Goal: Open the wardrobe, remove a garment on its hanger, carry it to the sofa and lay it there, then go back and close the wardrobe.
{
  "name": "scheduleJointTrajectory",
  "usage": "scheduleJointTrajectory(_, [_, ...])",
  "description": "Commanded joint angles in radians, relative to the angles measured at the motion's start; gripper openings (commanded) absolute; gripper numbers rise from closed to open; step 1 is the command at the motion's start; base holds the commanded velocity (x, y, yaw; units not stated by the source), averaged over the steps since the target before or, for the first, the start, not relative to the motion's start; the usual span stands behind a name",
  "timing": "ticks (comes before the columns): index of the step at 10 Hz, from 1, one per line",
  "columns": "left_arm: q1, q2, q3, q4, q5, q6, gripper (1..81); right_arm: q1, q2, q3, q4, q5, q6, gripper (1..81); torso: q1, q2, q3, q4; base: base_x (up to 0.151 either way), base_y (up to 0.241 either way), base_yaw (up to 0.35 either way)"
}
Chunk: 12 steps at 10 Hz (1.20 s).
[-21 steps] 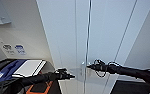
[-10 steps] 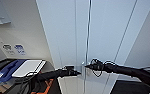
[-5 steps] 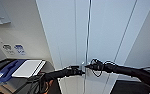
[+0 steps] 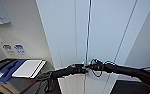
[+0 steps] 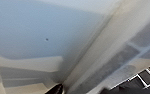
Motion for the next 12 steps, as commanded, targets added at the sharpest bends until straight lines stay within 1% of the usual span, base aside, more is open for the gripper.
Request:
scheduleJointTrajectory(1, [-0.189,0.079,-0.050,0.027,-0.031,0.009,81.1,0.159,0.019,0.053,-0.001,0.025,0.007,81.1,0.000,0.000,0.000,0.000,0.000,0.000,0.000])
scheduleJointTrajectory(3, [-0.186,0.105,-0.035,0.023,-0.032,0.010,81.1,0.140,0.013,0.072,-0.001,0.041,0.009,81.1,0.000,0.000,0.000,0.000,0.000,0.000,0.000])
scheduleJointTrajectory(4, [-0.186,0.105,0.010,0.021,-0.023,0.009,81.1,0.126,0.005,0.101,-0.003,0.044,0.009,81.1,0.000,0.000,0.000,0.000,0.000,0.000,0.000])
scheduleJointTrajectory(5, [-0.183,0.095,0.080,0.020,-0.020,0.007,81.1,0.113,-0.007,0.134,-0.003,0.062,0.009,81.1,0.000,0.000,0.000,0.000,0.000,0.000,0.000])
scheduleJointTrajectory(6, [-0.173,0.064,0.174,0.012,-0.020,0.006,81.1,0.104,-0.024,0.161,-0.001,0.078,0.010,81.1,0.000,0.000,0.000,0.000,0.000,0.000,0.000])
scheduleJointTrajectory(7, [-0.163,0.017,0.297,0.015,-0.021,0.004,81.1,0.097,-0.043,0.194,-0.001,0.081,0.010,81.1,0.000,0.000,0.000,0.000,0.000,0.000,0.000])
scheduleJointTrajectory(8, [-0.152,-0.026,0.393,0.015,-0.022,0.004,81.1,0.093,-0.055,0.222,-0.001,0.082,0.010,81.1,0.000,0.000,0.000,0.000,0.000,0.000,0.000])
scheduleJointTrajectory(12, [-0.104,-0.170,0.696,0.029,-0.022,-0.002,81.1,0.072,-0.082,0.289,-0.001,0.122,0.009,81.1,0.001,0.001,-0.001,0.000,0.000,0.000,0.000])
